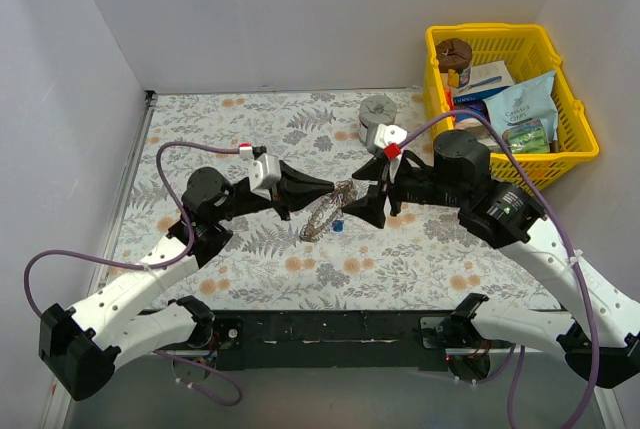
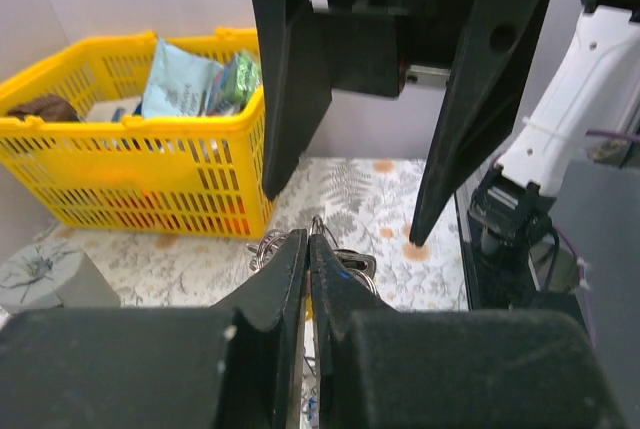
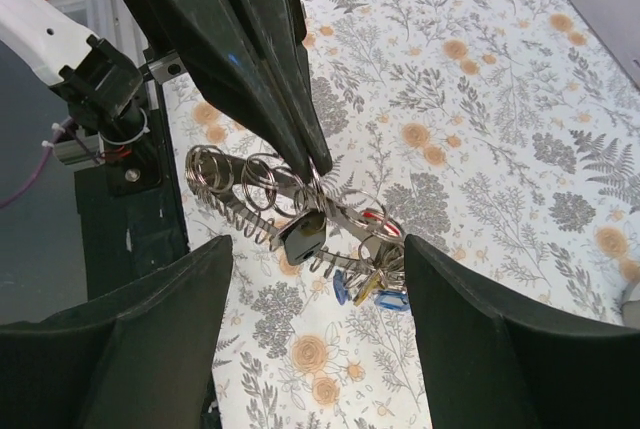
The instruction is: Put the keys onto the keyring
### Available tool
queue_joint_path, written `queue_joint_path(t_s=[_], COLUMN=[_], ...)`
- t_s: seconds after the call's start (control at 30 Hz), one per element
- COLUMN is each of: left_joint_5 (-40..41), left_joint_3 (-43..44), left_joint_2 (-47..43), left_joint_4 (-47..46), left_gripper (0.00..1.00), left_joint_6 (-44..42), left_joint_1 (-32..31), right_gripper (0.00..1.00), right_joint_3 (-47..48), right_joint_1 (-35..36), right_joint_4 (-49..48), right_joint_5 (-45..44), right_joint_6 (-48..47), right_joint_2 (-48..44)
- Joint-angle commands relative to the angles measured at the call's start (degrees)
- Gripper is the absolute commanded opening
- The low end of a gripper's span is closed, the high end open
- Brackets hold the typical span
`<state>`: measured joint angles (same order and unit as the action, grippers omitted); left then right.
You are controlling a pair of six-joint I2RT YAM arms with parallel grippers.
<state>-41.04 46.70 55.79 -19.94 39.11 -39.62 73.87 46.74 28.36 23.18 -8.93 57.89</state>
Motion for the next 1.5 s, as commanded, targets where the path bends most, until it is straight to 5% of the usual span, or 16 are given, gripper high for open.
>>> queue_joint_path(t_s=[0.0, 0.2, 0.67, 0.83, 1.2, 1.47], left_joint_5=[4.4, 3.3, 0.9, 0.7, 1.0, 1.0], left_joint_3=[-4.2, -7.8, -7.1, -6.9, -6.4, -6.1], left_joint_2=[-3.4, -3.0, -1.1, -0.7, -1.0, -1.3], left_joint_4=[-19.4, -30.2, -31.4, -31.5, -31.1, -31.7], left_gripper=[0.00, 0.00, 0.00, 0.00, 0.00, 0.00], left_joint_6=[8.1, 12.7, 13.5, 13.4, 13.0, 13.2], left_joint_1=[0.0, 0.0, 0.0, 0.0, 0.0, 0.0], right_gripper=[0.77, 0.72, 0.65, 0.42, 0.07, 0.01], right_joint_3=[-2.1, -4.3, -6.7, -7.3, -8.6, -10.1], right_joint_1=[-0.6, -0.7, -0.7, -0.7, -0.7, -0.7], right_joint_4=[-6.2, -11.0, -17.5, -18.4, -17.8, -17.6], right_joint_5=[2.7, 7.4, 11.4, 11.8, 11.4, 11.6], right_joint_6=[2.2, 4.8, 8.1, 8.5, 8.4, 8.0], right_joint_2=[-1.7, -2.9, -1.4, -1.1, -1.2, -1.4])
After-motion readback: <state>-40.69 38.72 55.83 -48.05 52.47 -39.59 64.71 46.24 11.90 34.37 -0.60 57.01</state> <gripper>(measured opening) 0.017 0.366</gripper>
